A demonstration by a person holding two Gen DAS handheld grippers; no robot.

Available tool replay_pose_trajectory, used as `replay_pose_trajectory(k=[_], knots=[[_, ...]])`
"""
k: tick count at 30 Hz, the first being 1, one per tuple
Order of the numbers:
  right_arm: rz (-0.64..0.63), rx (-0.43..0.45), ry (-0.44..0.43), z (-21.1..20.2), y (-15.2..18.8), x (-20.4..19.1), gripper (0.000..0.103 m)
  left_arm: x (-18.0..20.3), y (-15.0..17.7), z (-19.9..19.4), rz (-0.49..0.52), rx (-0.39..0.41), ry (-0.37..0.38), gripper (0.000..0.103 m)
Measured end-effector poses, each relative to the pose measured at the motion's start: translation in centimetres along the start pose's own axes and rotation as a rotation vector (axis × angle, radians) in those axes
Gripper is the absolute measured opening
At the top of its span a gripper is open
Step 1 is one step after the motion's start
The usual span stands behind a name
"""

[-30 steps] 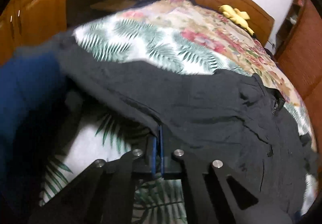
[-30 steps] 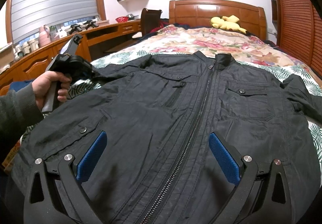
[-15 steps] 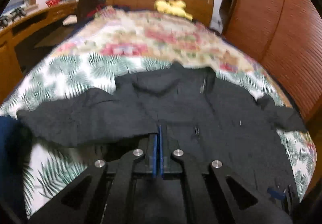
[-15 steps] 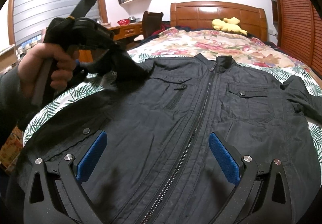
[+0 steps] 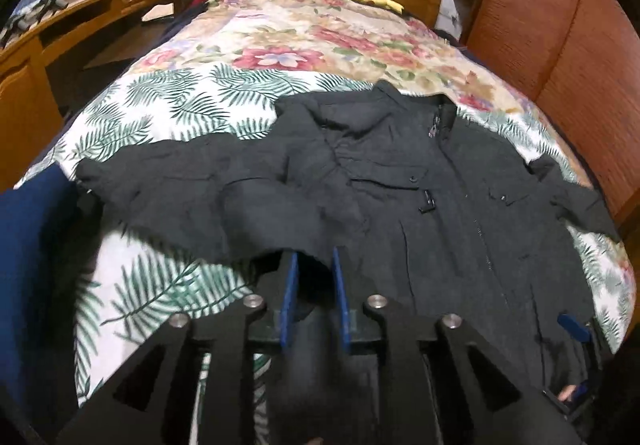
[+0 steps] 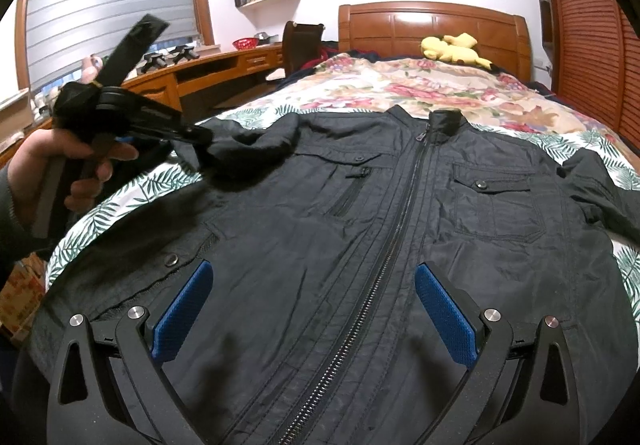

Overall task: Fold large clothes
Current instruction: 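Lift the sleeve with the left gripper and fold it across the jacket front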

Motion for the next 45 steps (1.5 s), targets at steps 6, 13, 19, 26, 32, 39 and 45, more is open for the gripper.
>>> replay_pose_trajectory(k=[6,13,19,26,32,39,45], knots=[[-0.005,-0.002,0.0,0.2,0.0,-0.2,0.103,-2.7,-0.5,-2.0,0.0,0.062,-0.061,0.033],[-0.006,-0.001,0.004,0.2,0.1,-0.3,0.103,-8.0,-0.3,2.1,-0.128,0.021,-0.142,0.036],[-0.008,-0.012,0.001,0.3,0.2,0.0,0.103,-10.8,0.7,5.6,-0.194,-0.016,-0.18,0.036],[0.0,-0.025,-0.009,0.6,0.3,0.2,0.103,-12.5,1.2,7.0,-0.249,-0.037,-0.184,0.037],[0.005,-0.023,-0.008,0.9,0.3,0.2,0.103,-12.1,0.3,8.4,-0.311,-0.008,-0.144,0.036],[0.01,-0.016,-0.006,0.7,0.4,0.3,0.103,-7.3,-2.4,6.5,-0.137,0.115,-0.176,0.001],[0.021,-0.008,0.0,0.4,0.3,0.7,0.103,-1.7,-5.8,2.5,-0.021,0.208,-0.13,0.0]])
Point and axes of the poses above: each gripper's, at about its wrist camera, not at the fingertips, and z roughly the way its jaws point, x to its right, y to its underside, the point moved 2 cm from there along z, roughly the way its jaws point, and after that the axes turned 8 degrees about x, right-handed, at the moved point
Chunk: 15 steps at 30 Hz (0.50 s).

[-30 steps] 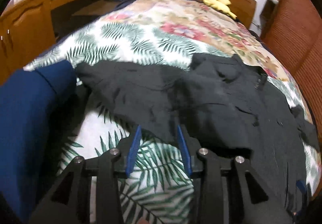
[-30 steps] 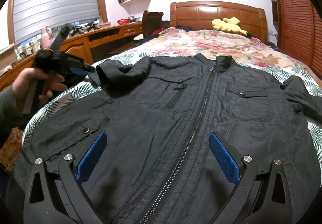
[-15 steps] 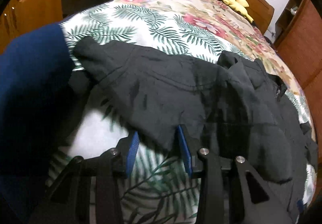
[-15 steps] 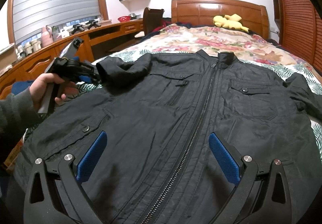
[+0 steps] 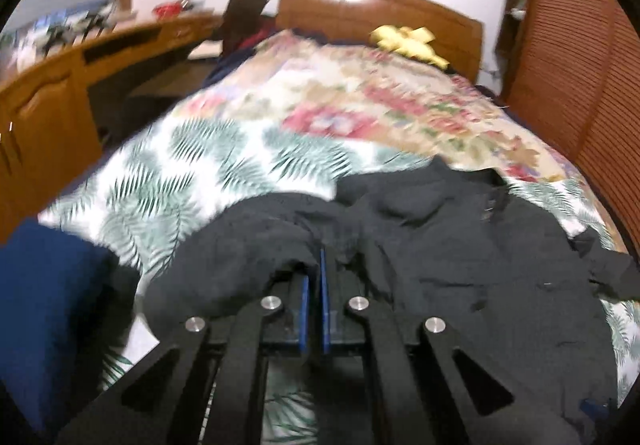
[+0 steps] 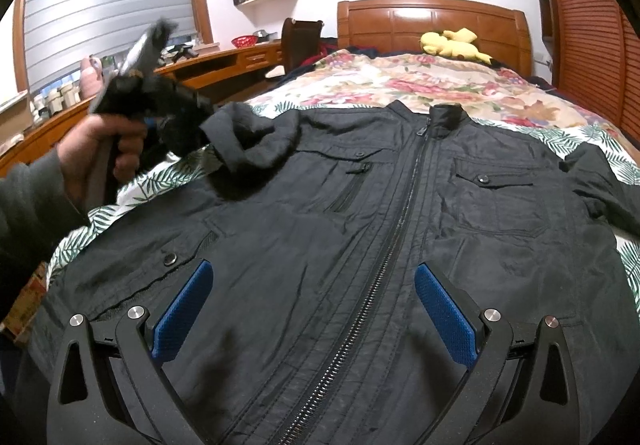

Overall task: Fold large clothes
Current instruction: 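Lift the sleeve with the left gripper and fold it across the jacket front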

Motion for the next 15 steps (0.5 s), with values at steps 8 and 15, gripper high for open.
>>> replay_pose_trajectory(k=[8,15], knots=[[0.028,0.013,0.025,-2.5,-0.3,1.5,0.103,9.1,-1.4,-7.2,0.146,0.04,0.147,0.001],[-0.017,0.032,0.092,-4.1,0.0,2.3,0.103,12.0,2.2,-10.0,0.266,0.023,0.129,0.001]])
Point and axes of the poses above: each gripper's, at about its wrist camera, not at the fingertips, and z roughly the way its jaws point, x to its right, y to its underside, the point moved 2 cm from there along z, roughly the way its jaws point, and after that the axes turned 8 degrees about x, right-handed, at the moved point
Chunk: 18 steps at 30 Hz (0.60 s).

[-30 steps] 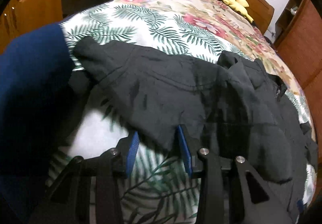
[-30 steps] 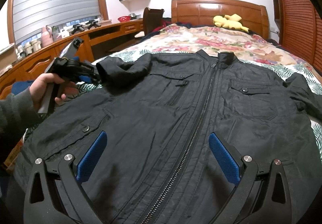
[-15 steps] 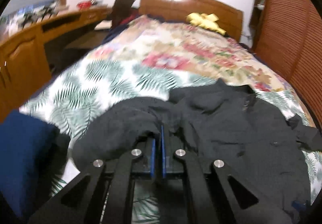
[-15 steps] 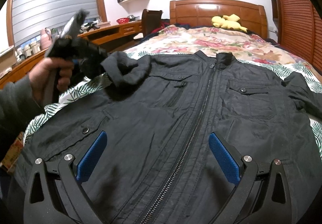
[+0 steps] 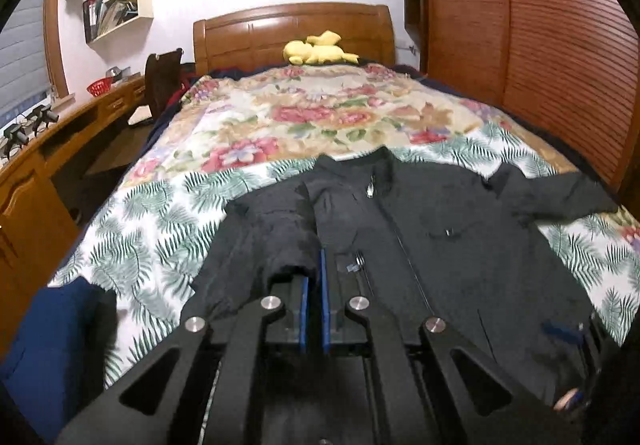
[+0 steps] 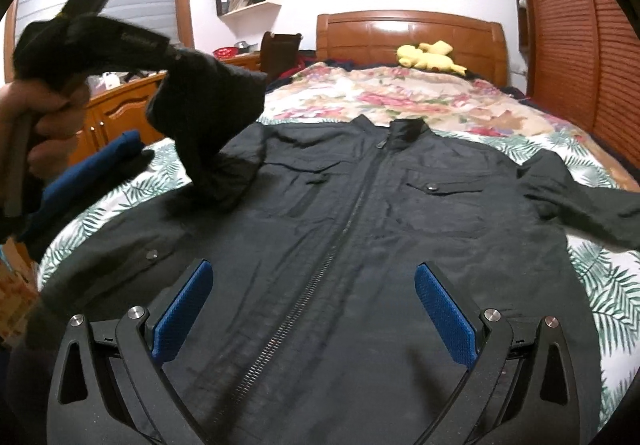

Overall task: Fold large clothes
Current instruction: 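Lift the sleeve with the left gripper and fold it across the jacket front, then lower the sleeve onto the jacket front and open the left gripper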

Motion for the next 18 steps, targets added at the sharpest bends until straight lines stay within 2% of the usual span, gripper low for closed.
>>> replay_pose_trajectory(k=[4,9,11,15,18], knots=[[0.033,-0.025,0.008,0.9,0.6,0.8,0.103,0.6,2.6,0.7,-0.052,-0.083,0.055,0.002],[0.062,-0.059,0.017,1.7,0.9,1.3,0.103,1.7,5.0,0.1,-0.029,-0.097,0.06,0.008],[0.055,-0.058,0.025,1.8,1.0,1.2,0.103,1.7,5.5,-0.6,-0.037,-0.084,0.066,0.014],[0.021,-0.06,0.051,1.9,1.1,0.6,0.103,0.7,6.7,-3.0,-0.044,-0.019,-0.002,0.028],[-0.011,-0.073,0.073,2.2,1.3,0.0,0.103,-0.7,7.4,-5.2,-0.083,0.027,0.002,0.035]])
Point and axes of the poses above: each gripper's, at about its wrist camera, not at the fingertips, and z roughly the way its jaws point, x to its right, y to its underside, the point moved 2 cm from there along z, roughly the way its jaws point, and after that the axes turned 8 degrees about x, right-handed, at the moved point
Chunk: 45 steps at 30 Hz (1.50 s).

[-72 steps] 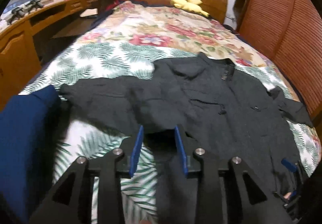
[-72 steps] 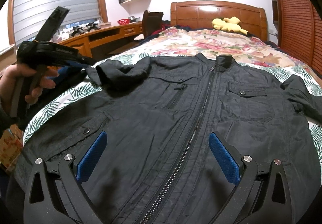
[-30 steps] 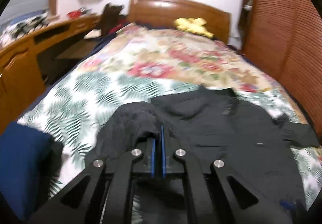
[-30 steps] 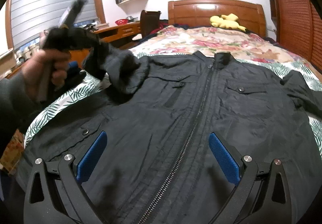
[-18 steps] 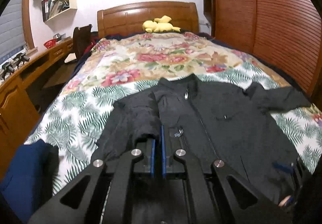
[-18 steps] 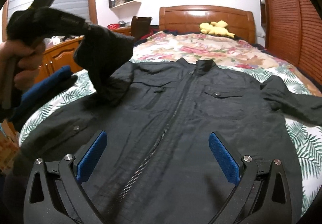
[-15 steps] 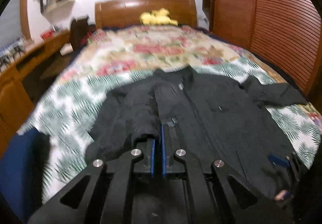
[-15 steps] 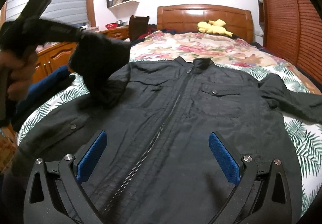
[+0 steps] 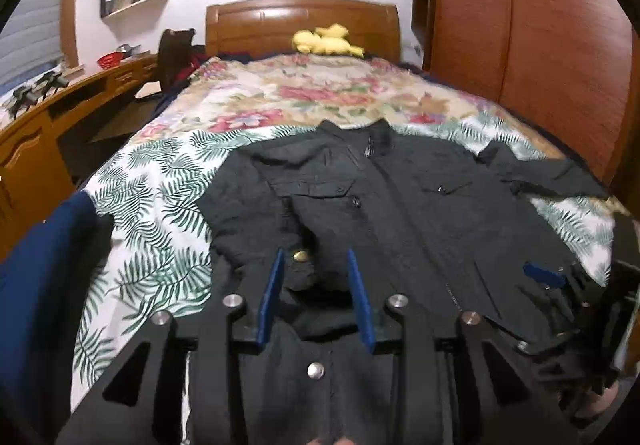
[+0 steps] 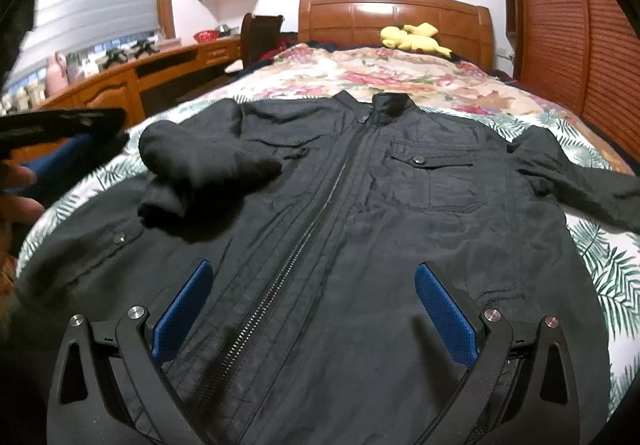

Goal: Fold large clothes

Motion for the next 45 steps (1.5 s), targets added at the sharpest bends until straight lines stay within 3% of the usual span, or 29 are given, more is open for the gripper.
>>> replay_pose_trajectory(k=[9,16,19,25,31,34,37,41,44,45], knots=[[-0.038,-0.008,0.046,0.3,0.1,-0.5,0.103,-3.2,-0.1,-5.9,-0.017,0.145,-0.008,0.04],[-0.092,-0.062,0.06,1.2,-0.2,-1.5,0.102,-5.6,-0.3,-9.4,-0.039,0.209,-0.036,0.045],[-0.125,-0.017,0.024,0.0,-1.7,-2.6,0.1,-6.3,-0.4,-11.3,-0.041,0.256,-0.039,0.047],[-0.192,-0.037,-0.046,1.5,-5.3,-6.9,0.098,-8.1,-0.4,-13.8,-0.054,0.306,-0.04,0.05],[-0.242,-0.137,-0.133,6.2,-6.5,-11.0,0.088,-9.9,0.0,-15.3,-0.08,0.32,-0.024,0.051],[-0.28,-0.197,-0.127,8.5,-6.4,-12.5,0.084,-10.2,0.3,-15.8,-0.082,0.324,-0.018,0.051],[-0.284,-0.236,-0.079,10.2,-6.3,-12.7,0.073,-10.5,0.5,-15.9,-0.081,0.32,-0.006,0.051],[-0.228,-0.271,-0.077,11.2,-6.3,-11.7,0.035,-10.4,0.5,-15.7,-0.086,0.303,0.004,0.051],[-0.218,-0.256,-0.071,10.7,-6.5,-10.5,0.013,-10.0,0.5,-15.5,-0.085,0.296,0.015,0.051],[-0.216,-0.237,-0.059,10.1,-6.7,-9.9,0.011,-9.8,0.6,-15.4,-0.082,0.292,0.021,0.051]])
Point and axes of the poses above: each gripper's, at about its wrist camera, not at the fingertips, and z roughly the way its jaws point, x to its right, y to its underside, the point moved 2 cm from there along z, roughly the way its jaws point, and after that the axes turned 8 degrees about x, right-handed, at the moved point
